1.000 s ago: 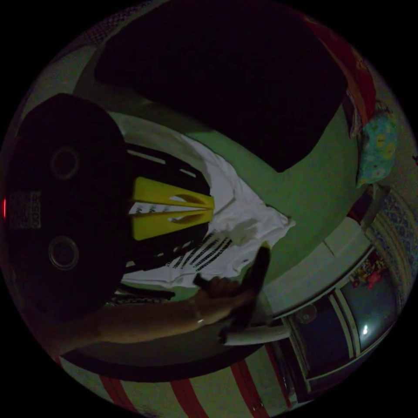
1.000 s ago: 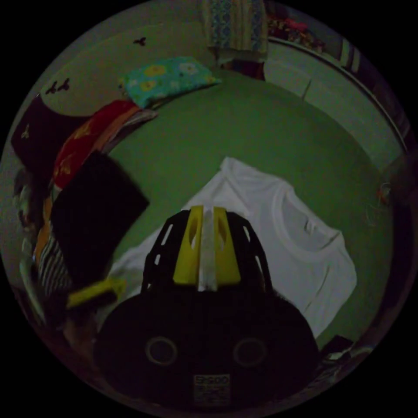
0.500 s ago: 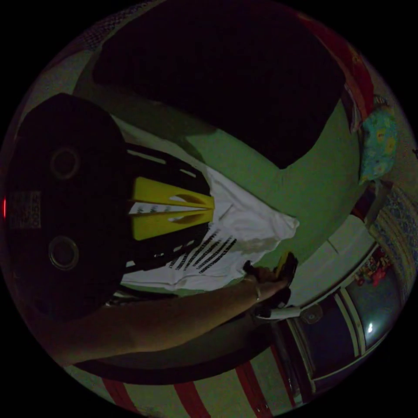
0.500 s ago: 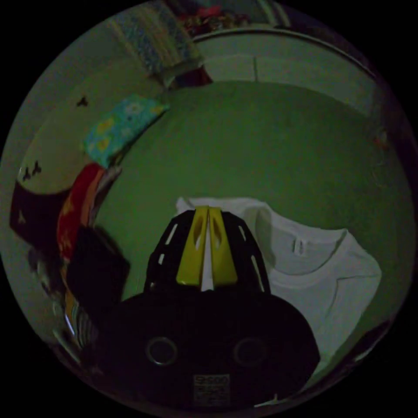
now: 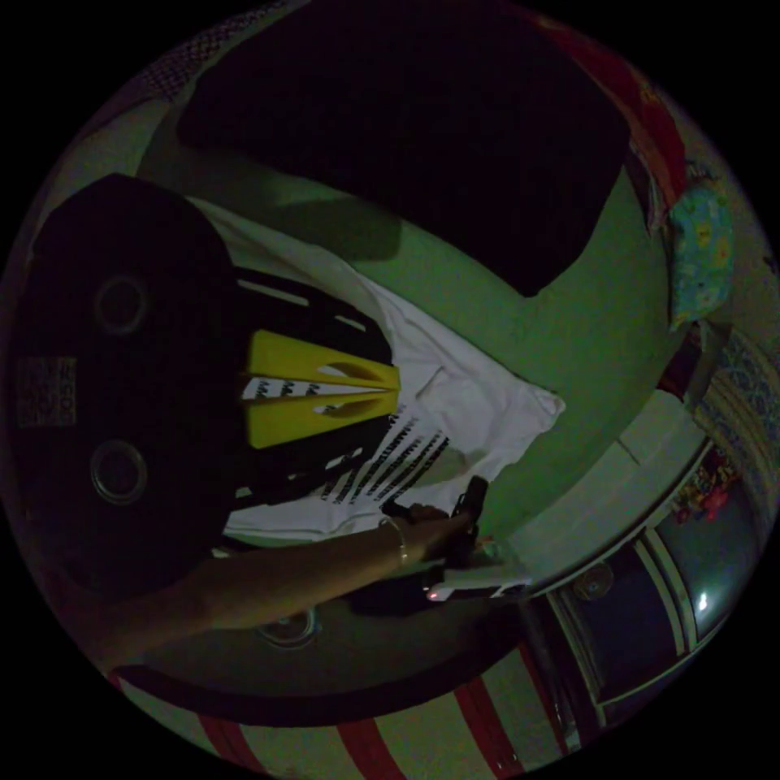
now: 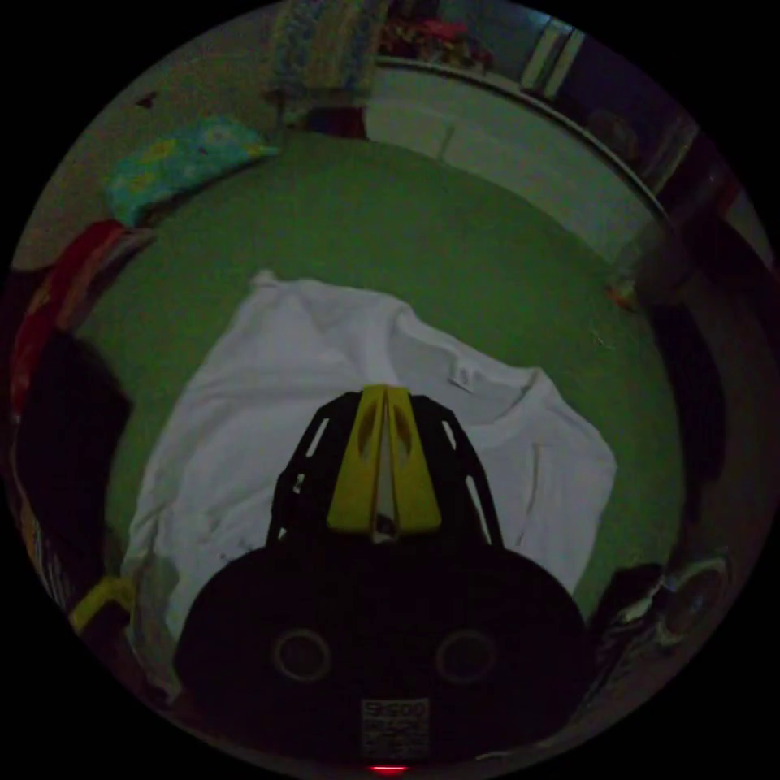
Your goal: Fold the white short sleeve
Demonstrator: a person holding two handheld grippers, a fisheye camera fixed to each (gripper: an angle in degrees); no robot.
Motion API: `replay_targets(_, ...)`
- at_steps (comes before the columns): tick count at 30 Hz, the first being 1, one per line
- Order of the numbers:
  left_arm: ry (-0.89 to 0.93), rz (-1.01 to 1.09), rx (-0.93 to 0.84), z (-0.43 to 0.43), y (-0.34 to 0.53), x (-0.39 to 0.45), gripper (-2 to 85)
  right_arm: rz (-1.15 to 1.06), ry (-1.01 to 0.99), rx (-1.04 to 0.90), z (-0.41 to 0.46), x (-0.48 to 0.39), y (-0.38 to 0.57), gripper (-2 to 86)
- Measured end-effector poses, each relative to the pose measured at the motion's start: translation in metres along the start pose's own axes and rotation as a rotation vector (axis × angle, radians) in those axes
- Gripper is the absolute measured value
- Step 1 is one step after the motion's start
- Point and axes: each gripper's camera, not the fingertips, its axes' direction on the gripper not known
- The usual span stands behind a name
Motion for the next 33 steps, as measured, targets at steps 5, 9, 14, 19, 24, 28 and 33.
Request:
replay_targets(5, -0.044, 0.025, -0.004, -0.009, 0.035, 0.009, -0.5, -0.258, -0.362, -0.002, -0.033, -0.055, 0.079, -1.1)
replay_targets(9, -0.060, 0.009, 0.016, -0.022, 0.060, 0.007, -0.5, -0.334, -0.316, -0.162, -0.027, -0.101, 0.136, -1.2)
replay_targets(14, -0.127, 0.003, 0.053, -0.042, 0.103, 0.009, -0.6, -0.355, -0.479, 0.038, -0.087, -0.108, 0.197, -1.2)
replay_targets(19, -0.145, 0.004, 0.079, -0.063, 0.143, 0.012, -0.6, -0.285, -0.281, 0.042, -0.150, -0.070, 0.297, -1.2)
replay_targets(24, -0.176, 0.096, 0.143, -0.099, 0.191, 0.027, -0.5, -0.071, 0.038, 0.046, -0.254, 0.019, 0.501, -0.6)
replay_targets(28, -0.279, 0.208, 0.264, -0.146, 0.247, 0.042, -0.4, 0.137, 0.149, -0.015, -0.309, 0.060, 0.657, 1.5)
replay_targets(33, -0.338, 0.369, 0.223, -0.185, 0.333, 0.049, 0.2, 0.494, 0.021, 0.015, -0.347, 0.085, 0.856, 5.0)
